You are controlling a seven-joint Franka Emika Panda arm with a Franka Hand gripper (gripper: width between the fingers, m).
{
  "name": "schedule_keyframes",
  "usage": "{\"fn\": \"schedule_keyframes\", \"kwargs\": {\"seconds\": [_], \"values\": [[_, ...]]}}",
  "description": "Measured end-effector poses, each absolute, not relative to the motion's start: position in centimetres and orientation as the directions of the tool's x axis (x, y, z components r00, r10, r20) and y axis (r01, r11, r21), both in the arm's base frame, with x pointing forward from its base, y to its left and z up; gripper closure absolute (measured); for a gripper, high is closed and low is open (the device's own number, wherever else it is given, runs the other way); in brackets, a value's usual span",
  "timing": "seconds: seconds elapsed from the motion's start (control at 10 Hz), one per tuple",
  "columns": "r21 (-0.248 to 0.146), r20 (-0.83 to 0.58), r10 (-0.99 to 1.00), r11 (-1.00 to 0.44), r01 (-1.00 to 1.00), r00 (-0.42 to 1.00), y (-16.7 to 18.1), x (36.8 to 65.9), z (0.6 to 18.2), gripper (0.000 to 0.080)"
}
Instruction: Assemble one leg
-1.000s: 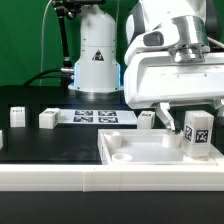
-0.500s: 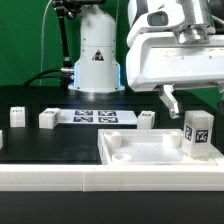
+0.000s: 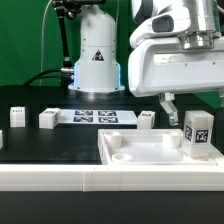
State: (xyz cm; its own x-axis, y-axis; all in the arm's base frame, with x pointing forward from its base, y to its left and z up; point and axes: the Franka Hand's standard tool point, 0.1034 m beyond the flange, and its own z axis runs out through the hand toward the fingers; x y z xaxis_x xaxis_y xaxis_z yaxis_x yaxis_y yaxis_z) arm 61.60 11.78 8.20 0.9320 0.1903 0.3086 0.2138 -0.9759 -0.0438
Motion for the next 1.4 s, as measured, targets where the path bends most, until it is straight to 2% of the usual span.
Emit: {"fn": "schedule_keyframes", "kwargs": {"seconds": [0.5,0.7,0.9,1.0,1.1,1.4], "values": [[-0.083,-0.02,0.217,-0.973,0.214,0.976,11.6,61.01,8.35,0.0151],[-0.086,-0.027,0.217,-0.973,0.214,0.976,11.69,61.56,8.39,0.0151],[-0.086,-0.028,0.217,-0.973,0.214,0.976,11.69,61.56,8.36,0.0404],[-0.086,-0.028,0.217,-0.973,0.214,0.976,11.67,61.56,8.35,0.0404],[-0.086,-0.029,0.205,-0.976,0.201,0.978,11.65,61.56,8.34,0.0508],[-0.086,-0.033,0.138,-0.987,0.135,0.99,11.67,61.53,8.3,0.0508]]}}
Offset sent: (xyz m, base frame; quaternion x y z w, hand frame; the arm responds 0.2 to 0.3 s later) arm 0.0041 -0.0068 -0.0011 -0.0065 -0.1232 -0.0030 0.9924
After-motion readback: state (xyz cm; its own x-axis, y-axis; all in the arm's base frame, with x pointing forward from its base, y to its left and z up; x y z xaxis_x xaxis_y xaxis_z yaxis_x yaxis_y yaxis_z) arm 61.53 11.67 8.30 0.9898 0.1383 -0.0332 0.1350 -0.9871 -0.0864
